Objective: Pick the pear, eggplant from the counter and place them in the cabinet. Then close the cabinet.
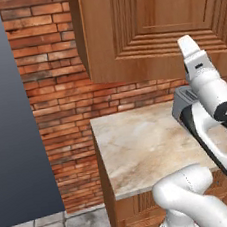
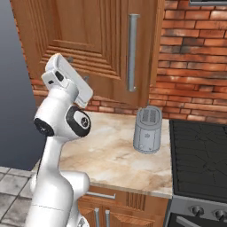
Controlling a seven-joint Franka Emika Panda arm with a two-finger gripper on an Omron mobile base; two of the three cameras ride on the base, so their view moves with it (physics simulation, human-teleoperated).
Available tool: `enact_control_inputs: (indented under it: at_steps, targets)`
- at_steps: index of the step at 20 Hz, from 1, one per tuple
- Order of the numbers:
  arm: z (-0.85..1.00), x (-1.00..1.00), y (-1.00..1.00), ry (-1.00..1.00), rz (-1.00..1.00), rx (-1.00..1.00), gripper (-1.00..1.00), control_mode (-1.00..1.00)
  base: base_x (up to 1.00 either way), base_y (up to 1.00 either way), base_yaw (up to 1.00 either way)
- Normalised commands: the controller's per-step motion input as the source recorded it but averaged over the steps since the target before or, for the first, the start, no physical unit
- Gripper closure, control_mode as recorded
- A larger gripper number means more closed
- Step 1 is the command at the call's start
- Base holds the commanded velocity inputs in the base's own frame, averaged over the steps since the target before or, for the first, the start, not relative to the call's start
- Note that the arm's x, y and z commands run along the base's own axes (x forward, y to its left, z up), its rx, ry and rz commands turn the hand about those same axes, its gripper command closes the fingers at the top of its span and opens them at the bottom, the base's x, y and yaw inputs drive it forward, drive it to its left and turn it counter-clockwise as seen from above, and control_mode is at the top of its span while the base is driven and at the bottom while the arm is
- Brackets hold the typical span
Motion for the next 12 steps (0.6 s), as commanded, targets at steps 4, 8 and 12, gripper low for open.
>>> enact_control_inputs:
  at_steps: [4,8,12]
  targets:
    - [0.16,0.70,-0.42,0.02,0.32,0.00,-1.00,-1.00,0.00,0.00,0.00]
    - [0.02,0.89,-0.13,0.01,0.27,0.00,-1.00,-1.00,0.00,0.00,0.00]
    - [0.01,0.90,-0.06,0.00,0.24,0.00,-1.00,-1.00,0.00,0.00,0.00]
